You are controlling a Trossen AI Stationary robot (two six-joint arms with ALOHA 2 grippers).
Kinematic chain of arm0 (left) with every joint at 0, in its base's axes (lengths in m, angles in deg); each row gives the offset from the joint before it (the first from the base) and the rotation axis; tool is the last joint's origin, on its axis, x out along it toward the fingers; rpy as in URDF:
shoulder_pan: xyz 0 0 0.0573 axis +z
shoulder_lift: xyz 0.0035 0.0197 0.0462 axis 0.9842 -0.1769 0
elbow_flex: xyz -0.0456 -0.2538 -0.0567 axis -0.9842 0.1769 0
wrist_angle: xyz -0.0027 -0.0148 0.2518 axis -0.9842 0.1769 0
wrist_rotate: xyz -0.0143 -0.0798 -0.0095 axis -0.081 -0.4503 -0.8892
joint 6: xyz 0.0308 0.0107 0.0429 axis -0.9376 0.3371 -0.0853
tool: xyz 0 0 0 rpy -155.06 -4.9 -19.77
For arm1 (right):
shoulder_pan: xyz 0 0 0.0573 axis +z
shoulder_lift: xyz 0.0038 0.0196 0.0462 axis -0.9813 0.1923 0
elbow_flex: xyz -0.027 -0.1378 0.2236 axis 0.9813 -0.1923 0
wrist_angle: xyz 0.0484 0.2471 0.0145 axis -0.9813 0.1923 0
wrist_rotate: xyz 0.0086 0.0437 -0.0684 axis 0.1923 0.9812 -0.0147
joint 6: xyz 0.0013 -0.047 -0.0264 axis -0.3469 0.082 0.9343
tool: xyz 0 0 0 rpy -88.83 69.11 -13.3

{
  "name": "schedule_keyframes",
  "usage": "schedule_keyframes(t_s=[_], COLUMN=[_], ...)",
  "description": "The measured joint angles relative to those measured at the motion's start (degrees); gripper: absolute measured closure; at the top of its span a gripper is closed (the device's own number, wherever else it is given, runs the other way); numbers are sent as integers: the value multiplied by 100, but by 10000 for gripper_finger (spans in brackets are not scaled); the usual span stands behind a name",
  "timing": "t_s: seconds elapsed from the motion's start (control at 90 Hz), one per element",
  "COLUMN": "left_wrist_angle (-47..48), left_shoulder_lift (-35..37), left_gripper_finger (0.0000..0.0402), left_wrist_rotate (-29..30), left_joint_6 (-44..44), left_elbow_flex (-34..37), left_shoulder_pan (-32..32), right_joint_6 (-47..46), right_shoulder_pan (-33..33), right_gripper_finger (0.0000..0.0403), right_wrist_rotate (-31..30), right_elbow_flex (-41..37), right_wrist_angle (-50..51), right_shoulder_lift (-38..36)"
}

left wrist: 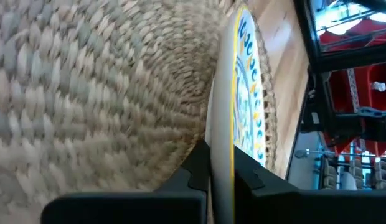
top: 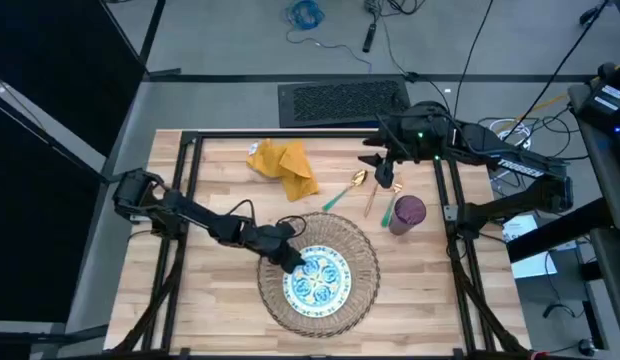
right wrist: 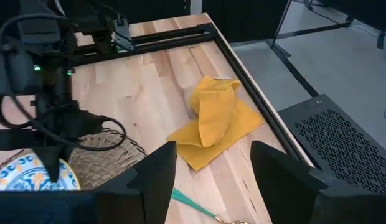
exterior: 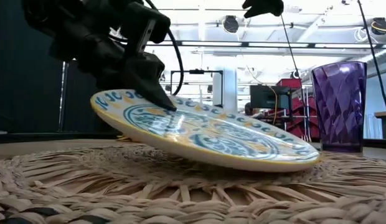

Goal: Set table place
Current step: Put the white plate to the center of the brown table mat

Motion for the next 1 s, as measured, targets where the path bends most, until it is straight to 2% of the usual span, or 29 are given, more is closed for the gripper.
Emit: schedule_keyframes(t_s=[0.178, 0.433, 0.578, 1.0], left_wrist_angle=[-9, 14, 13, 51], left_shoulder_lift=[0, 0, 0, 103], left_gripper_finger=[393, 321, 294, 280], left_wrist_rotate=[53, 7, -73, -373], left_joint_6=[-2, -43, -46, -457], left_elbow_flex=[0, 0, 2, 2], left_shoulder_pan=[-4, -4, -4, 446], right_joint_6=[3, -1, -1, 0], right_shoulder_pan=[33, 29, 29, 29], right_gripper_finger=[211, 211, 211, 211], right_wrist_rotate=[-2, -4, -4, -4], right_elbow_flex=[0, 0, 0, 0], right_wrist_angle=[-85, -83, -83, -70], right_shoulder_lift=[0, 0, 0, 0])
